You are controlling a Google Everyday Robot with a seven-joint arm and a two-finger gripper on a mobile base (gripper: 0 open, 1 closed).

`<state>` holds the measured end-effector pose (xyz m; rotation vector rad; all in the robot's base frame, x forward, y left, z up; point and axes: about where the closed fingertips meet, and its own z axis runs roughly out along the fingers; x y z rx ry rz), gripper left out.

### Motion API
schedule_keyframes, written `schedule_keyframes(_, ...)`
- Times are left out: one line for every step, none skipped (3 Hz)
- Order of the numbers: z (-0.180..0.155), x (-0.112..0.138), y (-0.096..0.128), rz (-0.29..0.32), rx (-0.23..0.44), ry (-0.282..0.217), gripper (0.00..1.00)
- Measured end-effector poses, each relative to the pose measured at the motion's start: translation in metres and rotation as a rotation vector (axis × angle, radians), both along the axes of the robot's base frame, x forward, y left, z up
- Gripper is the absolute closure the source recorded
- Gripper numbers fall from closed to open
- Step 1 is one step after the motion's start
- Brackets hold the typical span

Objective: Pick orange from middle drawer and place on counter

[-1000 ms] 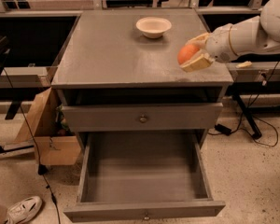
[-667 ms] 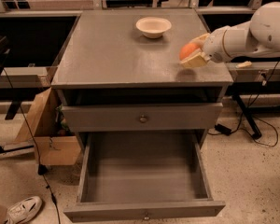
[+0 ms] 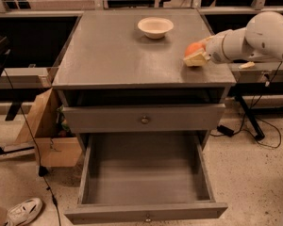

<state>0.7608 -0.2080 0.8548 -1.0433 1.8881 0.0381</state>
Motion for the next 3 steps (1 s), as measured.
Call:
schedule_keyframes(-0.0002, 0.0002, 0.0003, -0.002, 0.004, 0.002, 0.11)
schedule_keyframes(-0.0003, 0.0002, 0.0003, -0.002, 0.004, 0.002, 0.0)
schedule_keyframes(-0.0003, 0.0002, 0.0004, -0.002, 0.004, 0.002, 0.0)
